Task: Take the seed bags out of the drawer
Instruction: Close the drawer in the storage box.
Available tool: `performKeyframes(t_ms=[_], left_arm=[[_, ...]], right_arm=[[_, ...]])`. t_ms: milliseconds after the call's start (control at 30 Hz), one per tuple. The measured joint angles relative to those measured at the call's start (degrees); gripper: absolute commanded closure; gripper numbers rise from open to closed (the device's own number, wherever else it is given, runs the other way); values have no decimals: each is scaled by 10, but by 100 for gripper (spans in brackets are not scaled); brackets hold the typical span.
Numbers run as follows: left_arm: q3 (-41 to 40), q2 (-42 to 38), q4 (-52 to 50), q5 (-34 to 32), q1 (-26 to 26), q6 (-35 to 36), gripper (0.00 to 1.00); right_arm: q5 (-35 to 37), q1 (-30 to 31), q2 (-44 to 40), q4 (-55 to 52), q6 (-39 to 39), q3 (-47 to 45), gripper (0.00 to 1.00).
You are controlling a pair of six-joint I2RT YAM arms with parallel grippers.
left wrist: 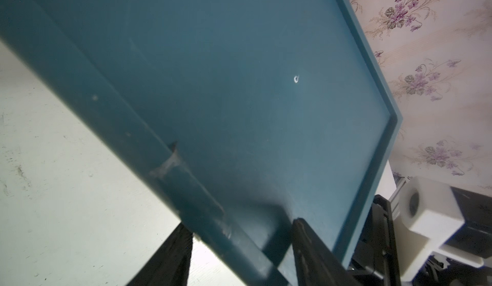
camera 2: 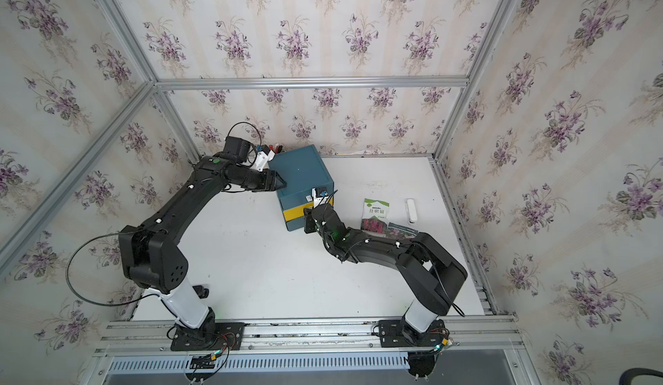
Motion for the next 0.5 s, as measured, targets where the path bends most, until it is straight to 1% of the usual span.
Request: performKeyframes(t_ms=[133,267,367,500], left_arm=[[1,1,-1,0,0,1,38],[2,1,-2,0,0,3,38],[2,1,-3,1,1,4,38],[1,1,-3,2,1,5,38]], right_arm=[[-14,-2,-35,-36,32,-29,51],[-43,-3,-50,-81,77,-47,44],[-83,-10,-47,-95,112,-61,42],[-133,-24,-24,-84,158,-72,41]])
